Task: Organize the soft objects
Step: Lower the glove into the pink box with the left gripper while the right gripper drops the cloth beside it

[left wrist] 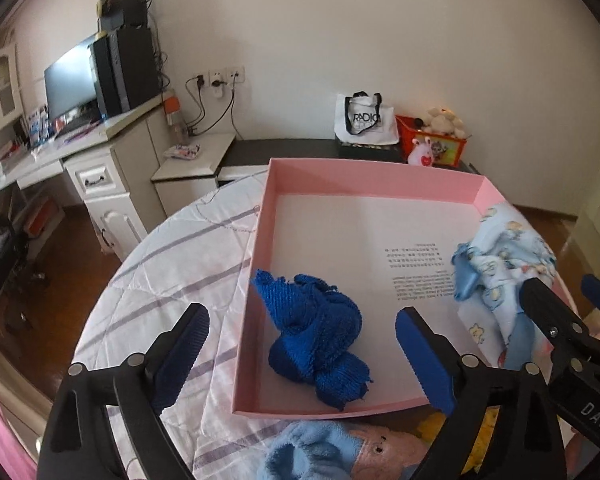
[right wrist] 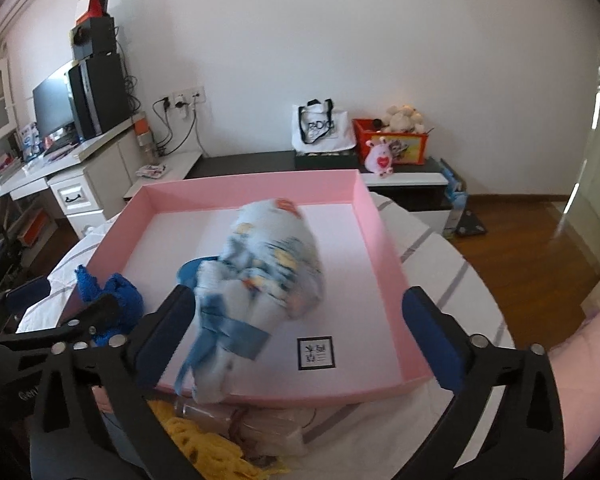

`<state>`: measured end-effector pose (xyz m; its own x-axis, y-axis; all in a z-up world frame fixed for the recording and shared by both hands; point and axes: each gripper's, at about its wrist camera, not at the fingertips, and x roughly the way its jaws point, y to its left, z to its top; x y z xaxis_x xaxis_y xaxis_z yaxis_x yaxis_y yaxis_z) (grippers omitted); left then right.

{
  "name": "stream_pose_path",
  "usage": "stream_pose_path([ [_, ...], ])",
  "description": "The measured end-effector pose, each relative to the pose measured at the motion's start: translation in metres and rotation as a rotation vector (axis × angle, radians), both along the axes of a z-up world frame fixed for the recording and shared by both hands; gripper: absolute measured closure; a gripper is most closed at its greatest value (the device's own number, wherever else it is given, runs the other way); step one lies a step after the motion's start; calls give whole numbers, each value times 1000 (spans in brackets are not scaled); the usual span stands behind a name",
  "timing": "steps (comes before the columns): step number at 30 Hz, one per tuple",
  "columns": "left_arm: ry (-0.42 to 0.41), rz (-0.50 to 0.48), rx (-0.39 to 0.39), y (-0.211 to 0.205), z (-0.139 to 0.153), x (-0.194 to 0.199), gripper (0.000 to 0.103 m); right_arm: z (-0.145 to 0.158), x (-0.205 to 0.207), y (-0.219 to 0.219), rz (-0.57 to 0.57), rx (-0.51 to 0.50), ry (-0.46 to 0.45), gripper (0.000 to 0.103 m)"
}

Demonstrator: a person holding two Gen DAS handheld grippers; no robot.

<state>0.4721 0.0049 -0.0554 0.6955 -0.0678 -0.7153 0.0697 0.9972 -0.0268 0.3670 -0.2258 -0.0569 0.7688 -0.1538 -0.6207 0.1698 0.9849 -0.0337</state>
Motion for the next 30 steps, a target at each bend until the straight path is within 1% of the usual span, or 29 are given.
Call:
stream_pose_path([
  [2, 2, 4, -9, 5, -3, -9, 10, 0, -1, -3, 0, 11, 8, 0],
  [6, -15, 6, 14, 7, -3, -11, 10, -2, 1, -8, 23, 74, 24, 0],
  [8, -18, -1, 9, 12, -5, -34, 10, -2, 2, -10, 17, 69, 29, 0],
  [9, -17, -4, 7, 12, -5, -35, 10, -2, 2, -10, 11, 61, 31, 0],
  [11, -24, 1, 15, 16, -6, -51, 10, -1, 1, -10, 6, 56, 27, 0],
  [14, -24, 6, 22, 17, -6, -62, 10, 0, -1, -10, 9, 57, 25, 0],
  [17, -4, -3, -9, 21, -6, -63, 10, 1, -2, -8, 8, 49, 26, 0],
  [21, -14, 13, 4, 25, -3, -67, 10, 3, -6, -8, 13, 57, 24, 0],
  [30, -25, 17, -6, 26, 7, -87, 10, 14, -20, -3, 20, 44, 8, 0],
])
